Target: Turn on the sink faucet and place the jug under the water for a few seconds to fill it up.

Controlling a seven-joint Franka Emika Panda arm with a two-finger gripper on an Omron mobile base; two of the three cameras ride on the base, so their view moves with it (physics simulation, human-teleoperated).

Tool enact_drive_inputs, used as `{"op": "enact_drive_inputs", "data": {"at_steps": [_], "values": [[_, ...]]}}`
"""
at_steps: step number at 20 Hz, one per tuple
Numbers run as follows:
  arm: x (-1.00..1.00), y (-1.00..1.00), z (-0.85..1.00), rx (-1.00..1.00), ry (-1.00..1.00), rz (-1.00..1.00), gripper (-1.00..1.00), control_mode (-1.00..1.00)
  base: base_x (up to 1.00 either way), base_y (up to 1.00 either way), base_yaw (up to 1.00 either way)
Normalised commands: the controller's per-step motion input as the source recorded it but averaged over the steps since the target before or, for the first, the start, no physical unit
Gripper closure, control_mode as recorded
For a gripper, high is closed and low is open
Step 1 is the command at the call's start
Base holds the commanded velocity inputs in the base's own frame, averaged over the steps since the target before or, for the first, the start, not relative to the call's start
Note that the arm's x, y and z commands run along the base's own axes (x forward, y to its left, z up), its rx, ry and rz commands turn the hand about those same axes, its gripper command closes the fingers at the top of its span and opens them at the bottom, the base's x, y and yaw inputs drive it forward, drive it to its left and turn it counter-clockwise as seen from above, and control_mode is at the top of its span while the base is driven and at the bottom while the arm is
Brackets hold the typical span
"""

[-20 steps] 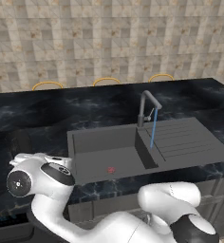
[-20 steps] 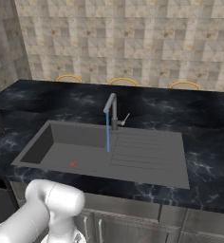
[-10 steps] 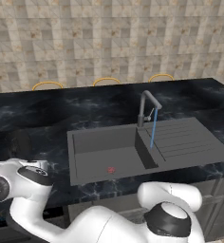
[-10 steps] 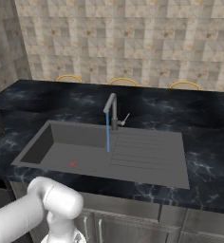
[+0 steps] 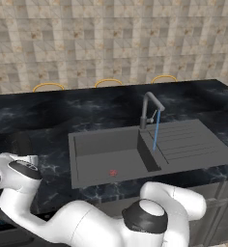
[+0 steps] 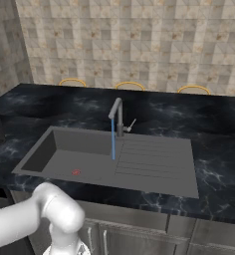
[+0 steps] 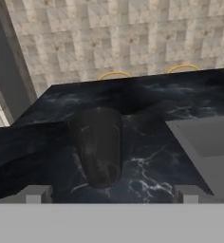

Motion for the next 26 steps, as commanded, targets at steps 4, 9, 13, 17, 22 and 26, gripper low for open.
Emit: {"op": "enact_drive_inputs", "data": {"at_steps": [4,9,13,17,22,26], "values": [[0.28,0.19,-0.10,0.00,0.00,0.00,-1.00,-1.00,0.00,0.00,0.00],[0.19,0.19,-0.12,0.00,0.00,0.00,-1.00,-1.00,0.00,0.00,0.00],[0.21,0.12,-0.13,0.00,0.00,0.00,-1.00,-1.00,0.00,0.00,0.00],[0.19,0.00,-0.09,0.00,0.00,0.00,-1.00,-1.00,0.00,0.00,0.00],[0.14,0.00,-0.13,0.00,0.00,0.00,-1.00,-1.00,0.00,0.00,0.00],[0.13,0.01,-0.22,0.00,0.00,0.00,-1.00,-1.00,0.00,0.00,0.00]]}}
